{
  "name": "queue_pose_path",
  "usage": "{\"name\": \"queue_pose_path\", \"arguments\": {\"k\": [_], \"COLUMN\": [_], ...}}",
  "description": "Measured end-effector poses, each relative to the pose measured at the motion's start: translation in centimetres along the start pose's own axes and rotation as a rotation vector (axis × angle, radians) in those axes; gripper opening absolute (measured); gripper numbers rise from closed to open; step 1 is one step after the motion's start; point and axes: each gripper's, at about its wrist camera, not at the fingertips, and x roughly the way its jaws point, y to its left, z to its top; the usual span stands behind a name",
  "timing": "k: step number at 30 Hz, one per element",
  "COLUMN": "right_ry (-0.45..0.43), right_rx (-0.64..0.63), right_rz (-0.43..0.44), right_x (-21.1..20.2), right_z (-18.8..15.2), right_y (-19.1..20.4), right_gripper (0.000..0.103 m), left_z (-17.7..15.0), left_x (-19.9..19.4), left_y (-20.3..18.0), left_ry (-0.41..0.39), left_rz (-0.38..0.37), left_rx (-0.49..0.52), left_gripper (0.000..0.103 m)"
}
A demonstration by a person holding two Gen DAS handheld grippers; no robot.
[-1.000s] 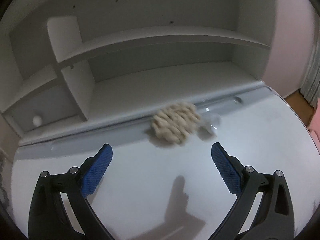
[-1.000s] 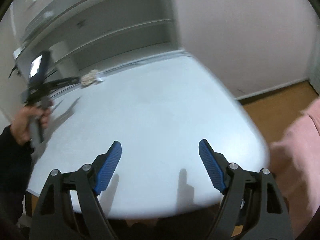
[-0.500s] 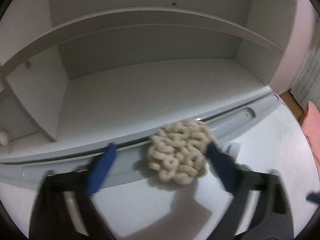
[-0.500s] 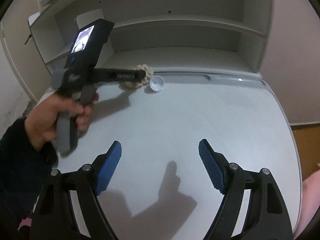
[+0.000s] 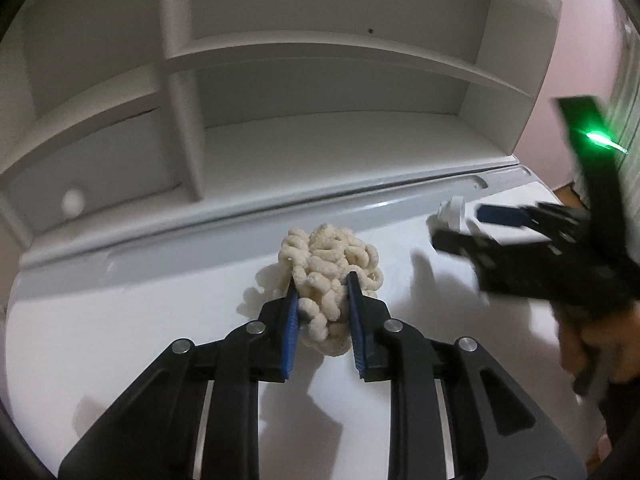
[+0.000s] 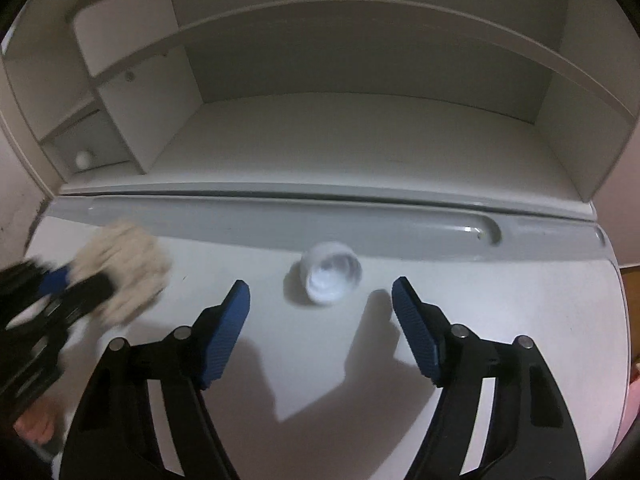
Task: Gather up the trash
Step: 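Grasp the cream snack cluster with the left tool while the right tool grasps the white cap, then carry the snack cluster and cap to the bin and open both tools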
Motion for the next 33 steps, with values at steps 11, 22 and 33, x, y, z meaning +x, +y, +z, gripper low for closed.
{"name": "queue_pose_path", "arguments": {"k": [11, 22, 33], "right_ry": [-0.043, -0.137, -0.138], "right_rx": [0.024, 0.211, 0.608], "right_rz": [-0.025, -0.203, -0.498], "right_x": [-2.6, -18.1, -28.4], "right_z": [-1.5, -17.2, -36.1], "right_y": [-0.3, -12.2, -27.7], "right_gripper": [0.031, 0.031, 0.031], "left_z": [-2.4, -4.6, -10.5], "left_x": [-4.2, -7.9, -9.4], "left_y": [-1.7, -15.5, -38.4], "left_ry": [-0.029, -0.065, -0.05], "left_rz": [0.038, -0.159, -0.506], "left_rx": [0.039, 0.171, 0.381], "left_gripper": [0.022, 0.022, 0.022]}}
